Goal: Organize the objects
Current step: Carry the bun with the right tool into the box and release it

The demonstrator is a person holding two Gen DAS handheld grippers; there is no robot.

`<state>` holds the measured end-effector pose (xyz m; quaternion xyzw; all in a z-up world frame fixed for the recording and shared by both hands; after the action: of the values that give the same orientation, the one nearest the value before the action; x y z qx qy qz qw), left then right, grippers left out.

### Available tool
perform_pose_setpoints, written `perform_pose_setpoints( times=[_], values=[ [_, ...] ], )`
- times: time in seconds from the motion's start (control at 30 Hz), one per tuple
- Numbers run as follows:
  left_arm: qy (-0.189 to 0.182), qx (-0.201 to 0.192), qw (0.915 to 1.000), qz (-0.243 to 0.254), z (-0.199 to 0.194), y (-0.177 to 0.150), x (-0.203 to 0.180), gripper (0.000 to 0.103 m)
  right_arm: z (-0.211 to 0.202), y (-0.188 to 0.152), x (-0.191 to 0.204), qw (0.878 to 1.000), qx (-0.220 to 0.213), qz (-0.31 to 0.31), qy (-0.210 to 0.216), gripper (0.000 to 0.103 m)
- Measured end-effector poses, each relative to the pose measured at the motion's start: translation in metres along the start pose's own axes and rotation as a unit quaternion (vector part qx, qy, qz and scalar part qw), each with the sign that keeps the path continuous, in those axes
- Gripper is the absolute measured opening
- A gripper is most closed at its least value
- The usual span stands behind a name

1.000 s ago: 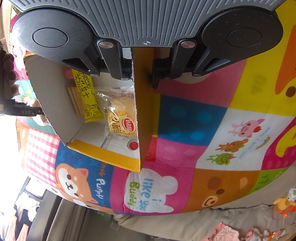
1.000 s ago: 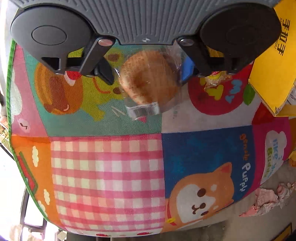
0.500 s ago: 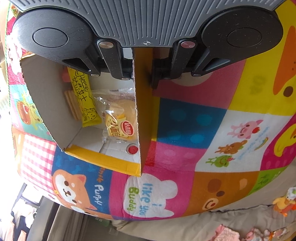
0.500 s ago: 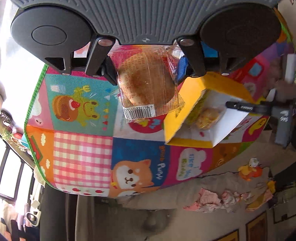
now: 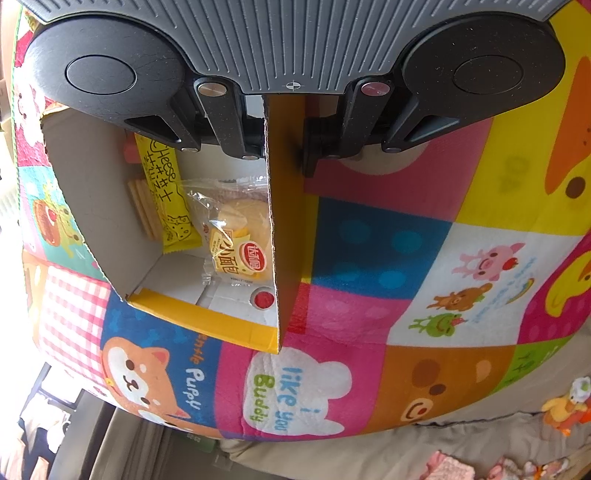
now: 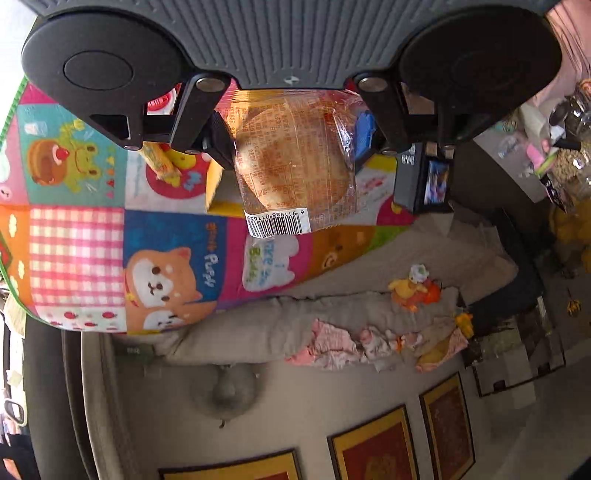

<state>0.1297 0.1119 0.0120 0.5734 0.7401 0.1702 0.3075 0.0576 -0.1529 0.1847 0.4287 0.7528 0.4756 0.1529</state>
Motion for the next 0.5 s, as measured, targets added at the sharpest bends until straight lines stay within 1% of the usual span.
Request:
perform_pose_setpoints(
  times=[0.1, 0.17, 0.2, 0.23, 0.27, 0.4, 0.47, 0.5],
  values=[
    [0.0, 0.0, 1.0, 0.001, 0.0, 0.0, 0.0, 0.013, 0.018, 0.02, 0.007, 1.0, -0.028, 0.007, 0.001, 0.064],
    [-0.001, 0.001, 1.0, 0.0, 0.0, 0.0, 0.001, 0.013, 0.032, 0.031, 0.012, 0.999, -0.038, 0.017, 0.003, 0.065],
    [-0.002, 0.002, 1.0, 0.0, 0.0, 0.0, 0.001, 0.013, 0.039, 0.035, 0.015, 0.999, -0.04, 0.019, 0.011, 0.065],
    [-0.002, 0.002, 1.0, -0.001, 0.0, 0.0, 0.001, 0.014, 0.047, 0.039, 0.017, 0.999, -0.043, 0.016, 0.018, 0.067],
    [-0.003, 0.003, 1.0, -0.001, 0.0, 0.001, 0.001, 0.014, 0.053, 0.041, 0.019, 0.999, -0.045, 0.013, 0.016, 0.07],
    [-0.006, 0.003, 1.0, -0.002, 0.001, 0.0, 0.002, 0.014, 0.06, 0.041, 0.011, 0.999, -0.038, 0.03, 0.014, 0.074],
    [-0.005, 0.003, 1.0, -0.002, 0.0, 0.0, 0.001, 0.014, 0.056, 0.034, 0.001, 0.999, -0.038, 0.033, -0.005, 0.081],
    [-0.005, 0.003, 1.0, -0.002, 0.0, 0.0, 0.001, 0.014, 0.054, 0.03, -0.005, 0.999, -0.037, 0.032, -0.018, 0.081]
  ],
)
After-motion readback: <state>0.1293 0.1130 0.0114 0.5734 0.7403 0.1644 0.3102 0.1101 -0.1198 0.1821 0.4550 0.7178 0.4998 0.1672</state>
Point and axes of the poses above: each gripper's, at about its wrist camera, not at the fingertips, and z roughly the way its jaws point, x to its left, y to its top, the point moved 3 cm from there along z, roughly the way its jaws point, and after that the axes turned 3 degrees about -z, right-handed, at the moved point
